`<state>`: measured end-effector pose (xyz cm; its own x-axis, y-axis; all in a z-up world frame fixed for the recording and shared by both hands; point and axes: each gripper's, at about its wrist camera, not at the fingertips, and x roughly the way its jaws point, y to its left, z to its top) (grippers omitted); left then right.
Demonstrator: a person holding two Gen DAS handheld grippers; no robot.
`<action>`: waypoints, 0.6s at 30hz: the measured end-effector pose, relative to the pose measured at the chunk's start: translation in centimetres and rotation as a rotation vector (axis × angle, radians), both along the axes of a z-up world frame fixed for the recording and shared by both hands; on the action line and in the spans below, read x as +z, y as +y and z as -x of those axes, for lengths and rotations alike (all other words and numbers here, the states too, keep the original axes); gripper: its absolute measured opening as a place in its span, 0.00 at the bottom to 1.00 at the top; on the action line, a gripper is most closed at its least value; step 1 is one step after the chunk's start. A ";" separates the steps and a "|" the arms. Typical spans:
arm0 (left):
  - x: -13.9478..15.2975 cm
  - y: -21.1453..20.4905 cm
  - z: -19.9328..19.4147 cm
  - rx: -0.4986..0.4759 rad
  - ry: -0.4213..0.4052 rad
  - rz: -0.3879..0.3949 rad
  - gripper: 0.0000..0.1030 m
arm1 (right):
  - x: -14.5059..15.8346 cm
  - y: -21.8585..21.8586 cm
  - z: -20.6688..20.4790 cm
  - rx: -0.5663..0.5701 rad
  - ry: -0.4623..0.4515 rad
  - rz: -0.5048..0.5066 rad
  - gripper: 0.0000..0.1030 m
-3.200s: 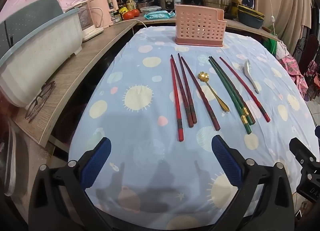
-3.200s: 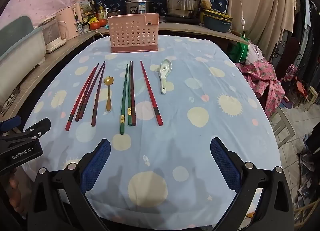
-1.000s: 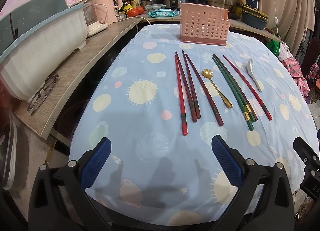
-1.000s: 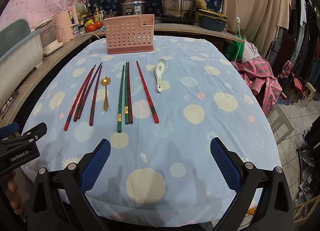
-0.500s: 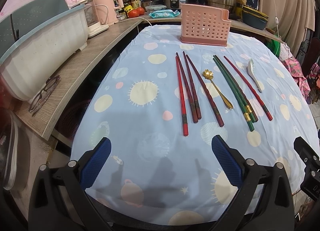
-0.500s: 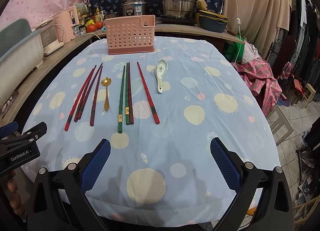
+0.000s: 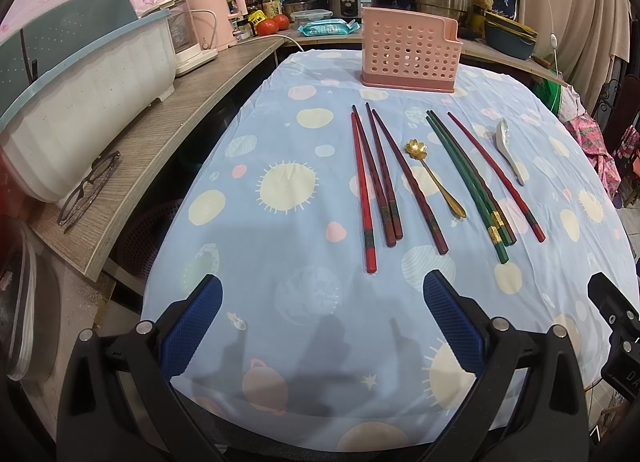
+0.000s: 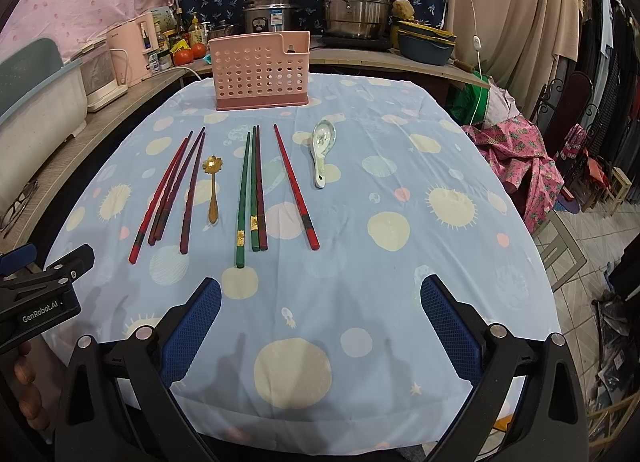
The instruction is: Organize utensils
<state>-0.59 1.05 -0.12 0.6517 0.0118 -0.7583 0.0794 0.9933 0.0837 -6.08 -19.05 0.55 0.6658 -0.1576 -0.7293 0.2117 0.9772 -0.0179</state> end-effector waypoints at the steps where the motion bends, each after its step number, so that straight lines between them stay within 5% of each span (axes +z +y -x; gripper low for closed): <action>1: 0.0 0.0 0.0 0.000 0.001 0.000 0.93 | 0.0 0.0 0.0 0.000 0.000 -0.001 0.94; 13: 0.0 -0.1 -0.3 0.003 0.000 0.003 0.93 | 0.0 -0.2 -0.1 -0.001 -0.005 -0.016 0.93; 18: -1.8 0.9 -2.4 0.035 0.090 0.046 0.93 | -0.4 -1.1 -0.6 -0.026 0.007 -0.050 0.93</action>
<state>1.83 1.98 -1.97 0.5811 -0.0028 -0.8138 0.0492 0.9983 0.0318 -5.46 -20.19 0.14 0.6565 -0.1385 -0.7415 0.2374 0.9710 0.0288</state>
